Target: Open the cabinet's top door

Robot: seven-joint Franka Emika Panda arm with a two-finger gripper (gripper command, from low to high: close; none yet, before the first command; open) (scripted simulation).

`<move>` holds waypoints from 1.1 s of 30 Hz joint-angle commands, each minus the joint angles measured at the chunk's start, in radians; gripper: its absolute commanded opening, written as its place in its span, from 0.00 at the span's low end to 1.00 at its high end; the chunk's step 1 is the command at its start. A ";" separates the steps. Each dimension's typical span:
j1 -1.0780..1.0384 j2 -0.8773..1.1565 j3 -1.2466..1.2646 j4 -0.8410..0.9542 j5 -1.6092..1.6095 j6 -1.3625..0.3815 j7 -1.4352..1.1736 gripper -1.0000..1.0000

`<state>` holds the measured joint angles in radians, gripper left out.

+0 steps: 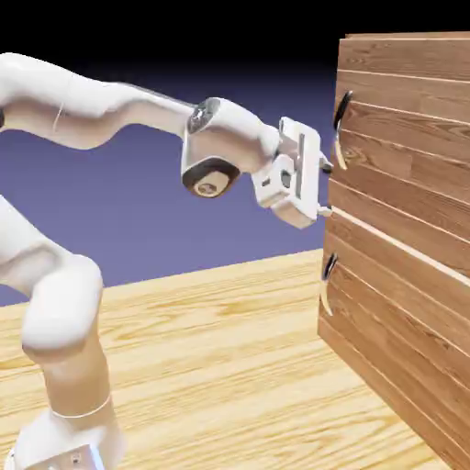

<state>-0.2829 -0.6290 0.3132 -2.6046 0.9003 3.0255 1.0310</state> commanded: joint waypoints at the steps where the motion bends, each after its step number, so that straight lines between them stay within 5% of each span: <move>1: -0.014 -0.003 0.015 0.010 0.044 -0.001 0.014 0.50; 33: -0.470 -0.094 0.499 0.328 1.435 -0.018 0.462 0.50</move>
<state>-0.7532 -0.7231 0.8125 -2.2770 2.3357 3.0071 1.4933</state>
